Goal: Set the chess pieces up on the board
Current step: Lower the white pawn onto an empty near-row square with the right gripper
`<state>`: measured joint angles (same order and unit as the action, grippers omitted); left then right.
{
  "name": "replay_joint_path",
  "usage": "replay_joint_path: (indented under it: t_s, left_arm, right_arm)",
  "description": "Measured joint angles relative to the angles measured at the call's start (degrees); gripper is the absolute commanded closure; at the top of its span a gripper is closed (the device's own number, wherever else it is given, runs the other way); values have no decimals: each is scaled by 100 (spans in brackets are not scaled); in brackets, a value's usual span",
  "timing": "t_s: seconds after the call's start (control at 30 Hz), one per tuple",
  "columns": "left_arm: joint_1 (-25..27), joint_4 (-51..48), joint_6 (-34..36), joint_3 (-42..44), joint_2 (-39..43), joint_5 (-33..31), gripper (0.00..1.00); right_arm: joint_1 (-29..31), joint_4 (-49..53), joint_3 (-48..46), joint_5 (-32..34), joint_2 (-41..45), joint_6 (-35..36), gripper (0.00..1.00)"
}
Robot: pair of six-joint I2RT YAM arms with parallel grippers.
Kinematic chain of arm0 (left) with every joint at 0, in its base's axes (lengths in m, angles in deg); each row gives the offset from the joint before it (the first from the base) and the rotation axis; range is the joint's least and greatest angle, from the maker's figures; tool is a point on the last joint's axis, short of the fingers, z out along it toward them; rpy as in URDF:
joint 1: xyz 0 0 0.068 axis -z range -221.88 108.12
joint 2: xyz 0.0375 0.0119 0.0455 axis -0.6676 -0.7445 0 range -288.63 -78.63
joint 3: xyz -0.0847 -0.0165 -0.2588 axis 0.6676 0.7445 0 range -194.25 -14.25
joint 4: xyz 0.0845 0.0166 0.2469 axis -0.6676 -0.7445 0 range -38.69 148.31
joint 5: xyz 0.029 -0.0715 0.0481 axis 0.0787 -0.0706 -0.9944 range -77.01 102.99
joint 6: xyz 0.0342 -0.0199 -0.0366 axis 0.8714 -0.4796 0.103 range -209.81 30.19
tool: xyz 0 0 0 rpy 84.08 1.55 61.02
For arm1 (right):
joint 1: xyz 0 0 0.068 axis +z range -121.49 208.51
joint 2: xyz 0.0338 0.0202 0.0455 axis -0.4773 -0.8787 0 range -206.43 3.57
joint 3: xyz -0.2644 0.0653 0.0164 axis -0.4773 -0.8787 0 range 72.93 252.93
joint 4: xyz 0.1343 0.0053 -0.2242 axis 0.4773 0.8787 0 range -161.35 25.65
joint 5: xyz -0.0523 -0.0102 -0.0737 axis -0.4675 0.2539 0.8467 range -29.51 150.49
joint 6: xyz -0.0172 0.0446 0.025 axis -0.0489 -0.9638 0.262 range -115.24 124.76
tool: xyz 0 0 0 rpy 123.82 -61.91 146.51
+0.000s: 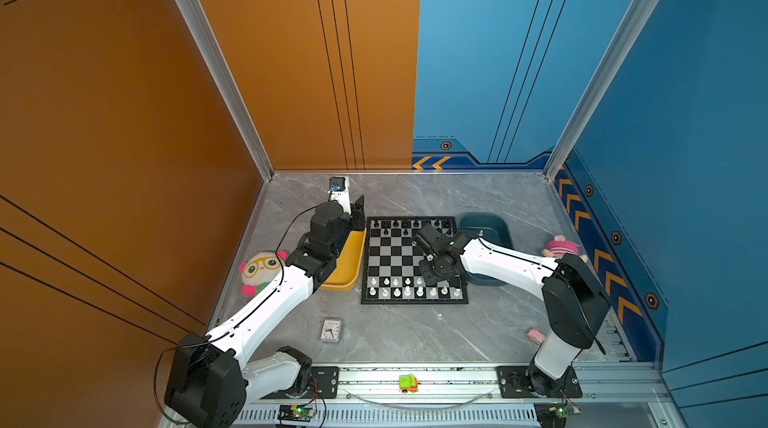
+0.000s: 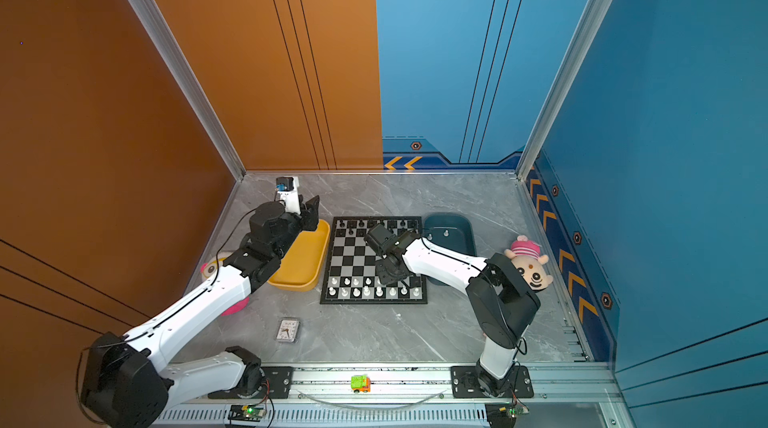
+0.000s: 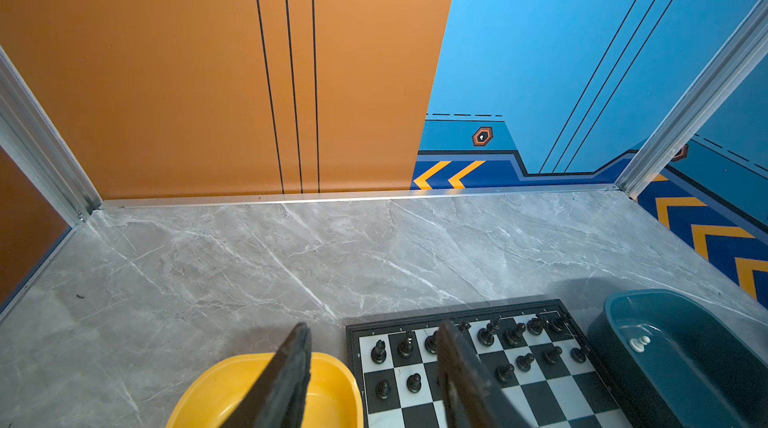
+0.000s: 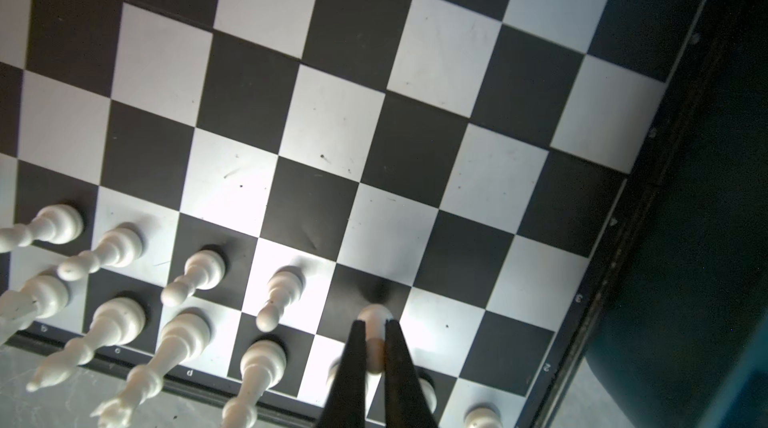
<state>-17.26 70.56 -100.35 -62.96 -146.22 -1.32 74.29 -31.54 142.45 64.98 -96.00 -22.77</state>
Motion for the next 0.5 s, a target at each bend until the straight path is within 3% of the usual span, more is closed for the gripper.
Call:
replay_joint_path:
  t_s: [0.5]
  left_arm:
    - [0,0,0,0,0,2,49]
  right_arm:
    - [9,-140,0,-46,-63,-87,100]
